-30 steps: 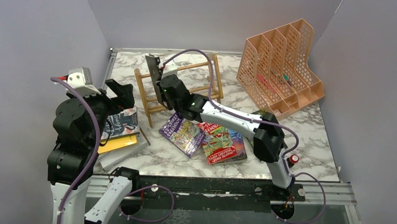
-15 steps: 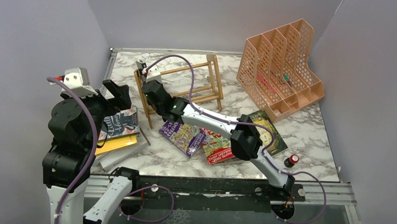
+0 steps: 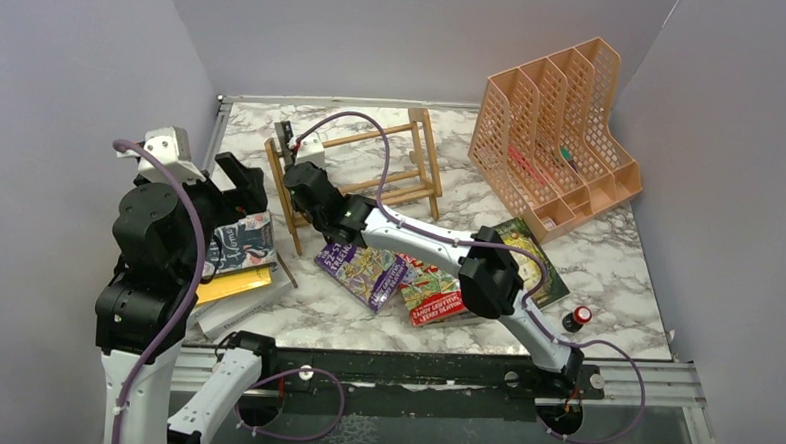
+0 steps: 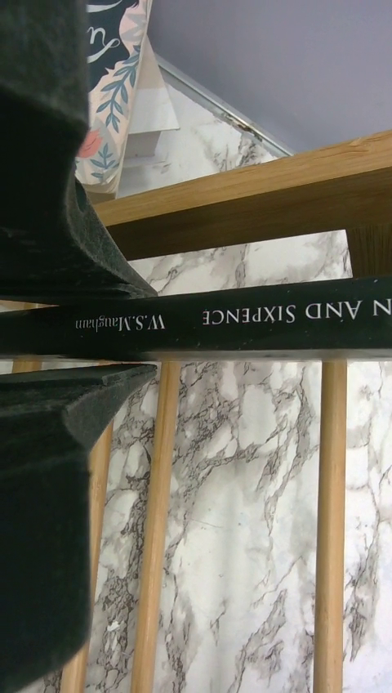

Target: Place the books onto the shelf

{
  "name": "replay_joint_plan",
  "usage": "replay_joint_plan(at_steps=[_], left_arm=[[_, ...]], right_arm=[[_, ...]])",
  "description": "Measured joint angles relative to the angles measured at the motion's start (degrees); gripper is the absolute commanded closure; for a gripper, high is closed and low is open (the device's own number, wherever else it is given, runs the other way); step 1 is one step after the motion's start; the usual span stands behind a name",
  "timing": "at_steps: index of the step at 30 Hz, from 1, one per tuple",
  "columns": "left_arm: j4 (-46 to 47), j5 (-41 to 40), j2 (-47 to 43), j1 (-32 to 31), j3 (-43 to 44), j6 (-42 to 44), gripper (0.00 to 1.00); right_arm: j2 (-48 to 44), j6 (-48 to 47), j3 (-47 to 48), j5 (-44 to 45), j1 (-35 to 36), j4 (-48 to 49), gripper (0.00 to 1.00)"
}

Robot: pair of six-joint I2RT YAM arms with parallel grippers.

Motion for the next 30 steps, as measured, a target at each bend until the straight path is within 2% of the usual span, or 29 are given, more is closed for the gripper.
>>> replay_joint_plan(at_steps=[6, 10, 23, 30], left_arm=[[0.0, 0.4, 1.6, 0.0, -1.2, -0.1, 0.02], [0.0, 1.2, 1.9, 0.0, -1.3, -0.3, 0.02], [-0.1, 5.2, 1.3, 0.0, -0.6, -2.5, 0.01], [0.0, 7.6, -0.4, 0.0, 0.6, -3.9, 0.02]], right_arm=[[-0.2, -0.2, -0.3, -0.6, 0.0, 0.2, 0.66], [-3.8, 0.0, -5.3, -3.8, 0.0, 1.0, 0.68], [-12.2, 3.4, -12.9, -23.0, -0.9, 6.3, 0.62], [-20.5, 5.7, -27.5, -27.0, -1.6, 8.0, 0.57]])
